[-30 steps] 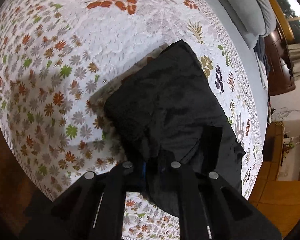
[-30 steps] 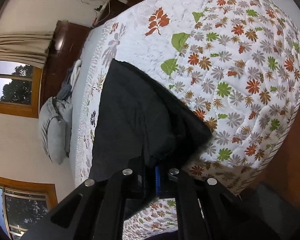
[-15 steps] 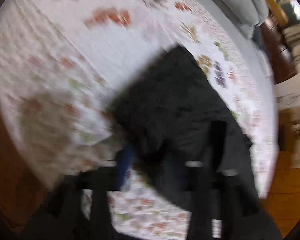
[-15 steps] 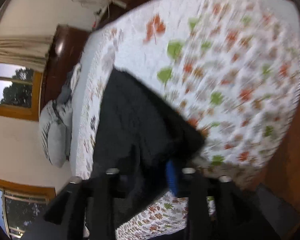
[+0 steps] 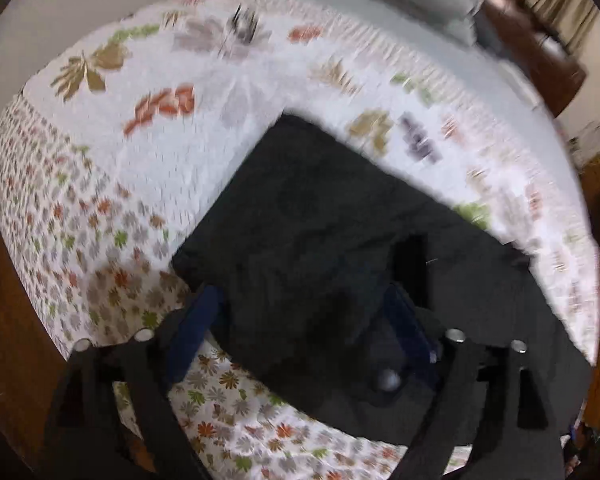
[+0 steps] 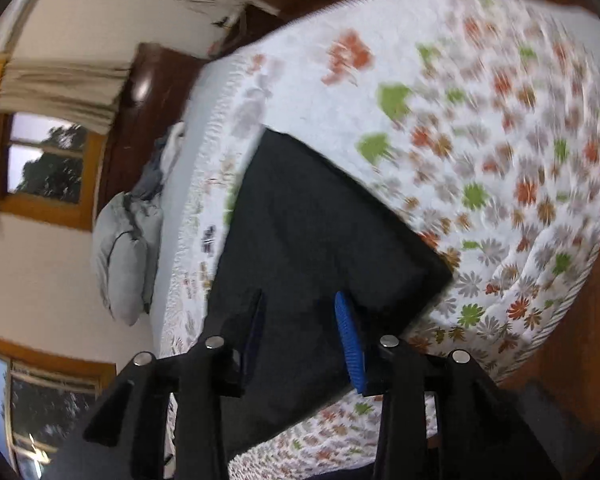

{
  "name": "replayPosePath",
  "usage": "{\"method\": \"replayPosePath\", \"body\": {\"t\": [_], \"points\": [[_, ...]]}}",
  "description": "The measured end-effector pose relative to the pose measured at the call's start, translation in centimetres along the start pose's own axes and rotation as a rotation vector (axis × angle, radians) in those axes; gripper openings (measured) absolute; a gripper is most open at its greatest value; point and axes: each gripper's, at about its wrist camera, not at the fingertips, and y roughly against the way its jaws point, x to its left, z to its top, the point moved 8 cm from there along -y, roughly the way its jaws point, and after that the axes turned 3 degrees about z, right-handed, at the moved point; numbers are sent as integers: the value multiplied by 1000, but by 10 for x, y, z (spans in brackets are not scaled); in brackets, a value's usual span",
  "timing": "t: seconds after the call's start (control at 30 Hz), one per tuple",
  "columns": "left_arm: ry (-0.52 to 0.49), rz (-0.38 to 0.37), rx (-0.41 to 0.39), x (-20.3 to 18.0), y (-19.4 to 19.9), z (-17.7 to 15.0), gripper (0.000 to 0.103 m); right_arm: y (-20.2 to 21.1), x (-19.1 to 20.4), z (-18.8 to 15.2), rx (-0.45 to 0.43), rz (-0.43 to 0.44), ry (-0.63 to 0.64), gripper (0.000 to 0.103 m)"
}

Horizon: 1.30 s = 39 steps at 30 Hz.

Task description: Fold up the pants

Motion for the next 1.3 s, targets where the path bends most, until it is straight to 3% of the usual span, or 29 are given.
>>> {"method": "replayPosePath", "body": {"t": [0.07,0.13,0.33,0.37,0.7,0.87,1.07,1.3], "points": [[-10,46,42,1,-18,-8,89,-2,-10,1,10,-19,-9,12],[-26,60,45,-2,-21,-9,94,10,-11,5,-8,18,-27,13],[-44,33,22,-4,-22,-14,100,63,-32,12,-122,114,-94,64],[-49,34,9,-5,-20,-15,100,65,-37,11,-123,135,-112,67],[74,-41,-4,1,-13,-27,100,32,-53,-2,-74,225,-178,68],[223,-101,43,18,-18,-41,100,21,-55,-1,-88,250,-192,75],[190,-63,35,15,-15,-46,100,11,-37,5,-72,279,-149,78],[191,-44,34,12,-13,-45,100,3,-20,8,-57,317,-110,73]]}}
